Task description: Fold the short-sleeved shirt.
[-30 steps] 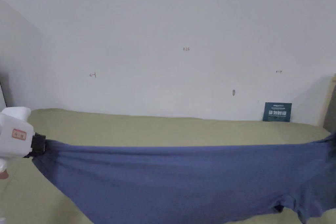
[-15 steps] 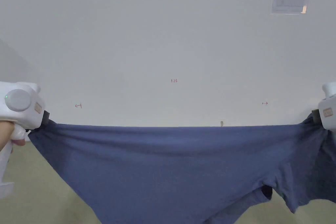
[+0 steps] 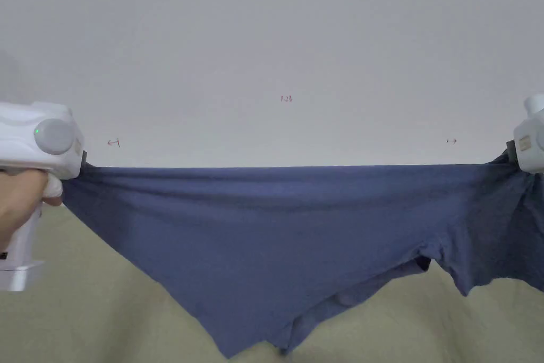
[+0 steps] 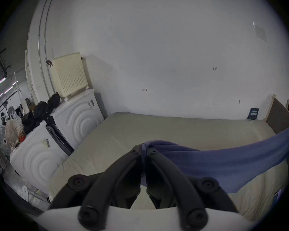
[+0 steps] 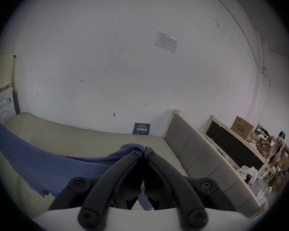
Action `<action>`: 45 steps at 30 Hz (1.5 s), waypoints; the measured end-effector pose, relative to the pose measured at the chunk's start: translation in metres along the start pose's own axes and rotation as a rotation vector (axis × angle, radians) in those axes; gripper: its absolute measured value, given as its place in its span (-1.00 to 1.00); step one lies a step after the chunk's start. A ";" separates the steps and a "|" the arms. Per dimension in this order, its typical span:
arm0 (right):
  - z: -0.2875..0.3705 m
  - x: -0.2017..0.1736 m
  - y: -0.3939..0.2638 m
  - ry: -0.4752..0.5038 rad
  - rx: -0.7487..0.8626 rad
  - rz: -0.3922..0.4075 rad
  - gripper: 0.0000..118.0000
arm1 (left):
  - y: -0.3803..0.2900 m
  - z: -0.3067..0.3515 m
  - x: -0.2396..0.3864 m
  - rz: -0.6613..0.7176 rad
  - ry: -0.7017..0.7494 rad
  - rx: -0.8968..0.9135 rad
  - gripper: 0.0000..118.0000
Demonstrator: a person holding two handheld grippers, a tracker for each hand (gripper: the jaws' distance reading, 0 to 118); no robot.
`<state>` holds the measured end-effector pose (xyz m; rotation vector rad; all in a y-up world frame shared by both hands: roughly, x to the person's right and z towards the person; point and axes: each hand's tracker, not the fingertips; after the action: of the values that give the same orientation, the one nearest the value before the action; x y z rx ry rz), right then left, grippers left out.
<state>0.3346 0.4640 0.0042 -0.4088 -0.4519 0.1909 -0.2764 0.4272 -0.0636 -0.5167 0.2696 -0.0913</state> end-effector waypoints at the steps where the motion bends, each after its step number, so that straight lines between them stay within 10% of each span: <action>1: -0.008 -0.006 -0.009 0.004 -0.007 -0.002 -1.00 | -0.007 -0.009 0.005 -0.008 0.006 -0.011 -0.92; 12: -0.026 -0.021 -0.172 0.092 -0.205 0.012 -1.00 | -0.152 -0.054 0.025 -0.090 -0.046 -0.186 -0.92; 23: 0.126 0.036 -0.349 0.234 -0.304 -0.074 -1.00 | -0.319 0.070 -0.034 -0.091 -0.144 -0.282 -0.92; 41: 0.221 0.050 -0.467 0.198 -0.432 -0.130 -0.95 | -0.433 0.116 -0.096 0.033 -0.229 -0.431 -0.92; 43: 0.221 0.050 -0.465 0.190 -0.442 -0.163 -0.23 | -0.431 0.116 -0.101 0.042 -0.252 -0.410 -0.82; 44: 0.219 0.052 -0.465 0.194 -0.463 -0.170 0.73 | -0.430 0.116 -0.104 0.047 -0.275 -0.405 -0.30; 45: 0.220 0.050 -0.465 0.192 -0.484 -0.186 0.98 | -0.427 0.119 -0.103 0.049 -0.279 -0.418 0.40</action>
<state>0.3190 0.1329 0.4002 -0.8477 -0.3416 -0.1429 -0.3505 0.1296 0.2734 -0.9283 0.0248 0.0872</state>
